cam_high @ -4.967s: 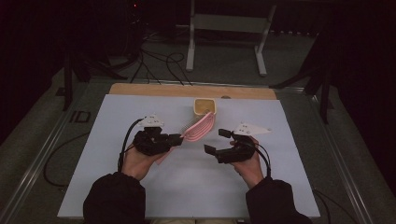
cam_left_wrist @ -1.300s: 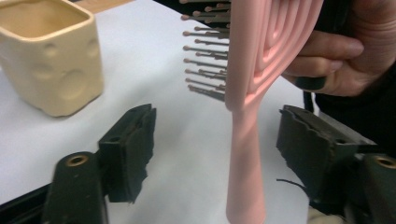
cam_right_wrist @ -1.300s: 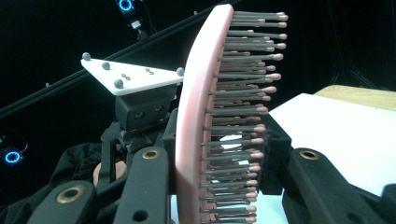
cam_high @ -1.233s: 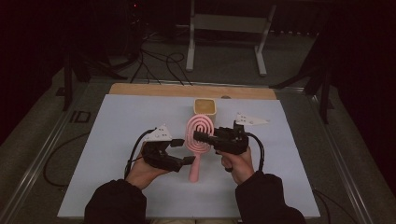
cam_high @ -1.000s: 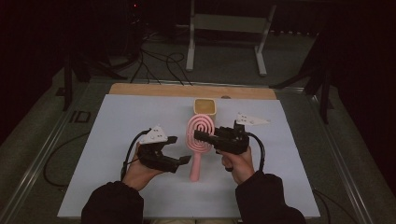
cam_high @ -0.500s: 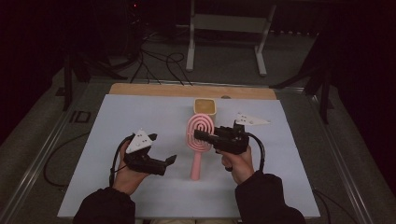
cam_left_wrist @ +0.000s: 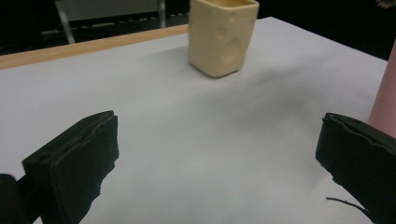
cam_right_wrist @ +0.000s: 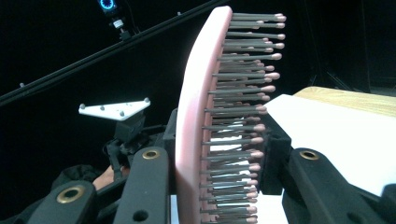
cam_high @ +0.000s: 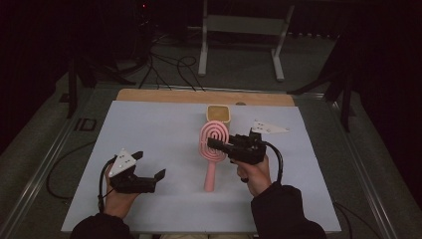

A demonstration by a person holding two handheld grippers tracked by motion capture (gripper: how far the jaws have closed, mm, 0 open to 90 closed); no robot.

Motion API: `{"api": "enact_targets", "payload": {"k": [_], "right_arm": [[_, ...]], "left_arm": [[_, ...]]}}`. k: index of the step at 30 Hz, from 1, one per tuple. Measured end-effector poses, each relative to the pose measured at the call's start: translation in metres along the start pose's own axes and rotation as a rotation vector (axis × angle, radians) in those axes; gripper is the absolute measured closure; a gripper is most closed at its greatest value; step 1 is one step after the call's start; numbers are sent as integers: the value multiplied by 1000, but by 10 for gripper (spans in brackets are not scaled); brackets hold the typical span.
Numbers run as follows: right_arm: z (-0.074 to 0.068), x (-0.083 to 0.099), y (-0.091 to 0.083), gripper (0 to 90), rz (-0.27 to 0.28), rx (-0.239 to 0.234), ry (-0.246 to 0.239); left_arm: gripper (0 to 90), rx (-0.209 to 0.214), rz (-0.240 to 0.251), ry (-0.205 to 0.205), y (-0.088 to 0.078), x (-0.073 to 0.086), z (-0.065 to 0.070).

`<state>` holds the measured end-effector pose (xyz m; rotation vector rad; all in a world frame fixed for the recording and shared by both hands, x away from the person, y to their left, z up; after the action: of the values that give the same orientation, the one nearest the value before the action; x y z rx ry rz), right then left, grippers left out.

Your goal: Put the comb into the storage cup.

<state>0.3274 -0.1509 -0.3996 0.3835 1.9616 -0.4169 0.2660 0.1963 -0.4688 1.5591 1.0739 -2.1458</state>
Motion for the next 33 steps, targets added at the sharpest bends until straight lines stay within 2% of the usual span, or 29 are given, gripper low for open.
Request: {"api": "enact_targets", "payload": {"k": [3, 4, 10, 14, 21, 25, 33], "right_arm": [[0, 0, 0, 640, -1, 2, -1], [0, -1, 0, 640, -2, 3, -2], [-3, -3, 3, 640, -5, 3, -10], [-4, -5, 4, 640, 8, 6, -9], [-1, -6, 4, 640, 5, 27, -5], [0, -11, 5, 640, 18, 47, 15], [-4, -18, 11, 640, 34, 52, 19]], "left_arm": [[0, -11, 14, 1, -7, 8, -2], [0, -27, 14, 5, -12, 16, -3], [0, -56, 38, 15, -29, 38, -8], [0, -76, 51, 19, -35, 44, -10], [0, -89, 39, 16, -35, 51, -12], [0, -113, 35, 32, -32, 53, -10], [0, -124, 26, 38, -27, 55, -9]]}}
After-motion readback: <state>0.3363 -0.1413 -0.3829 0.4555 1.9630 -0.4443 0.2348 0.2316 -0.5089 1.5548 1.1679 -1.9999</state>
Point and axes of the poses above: each handheld gripper's, and its own axes: y roughly forward along the jaws, x roughly out of its underside, z roughly to its right, the point moved 1 cm from there along y, roughly forward along the jaws, and after that the axes turned 8 degrees about x, right-handed, at the moved point
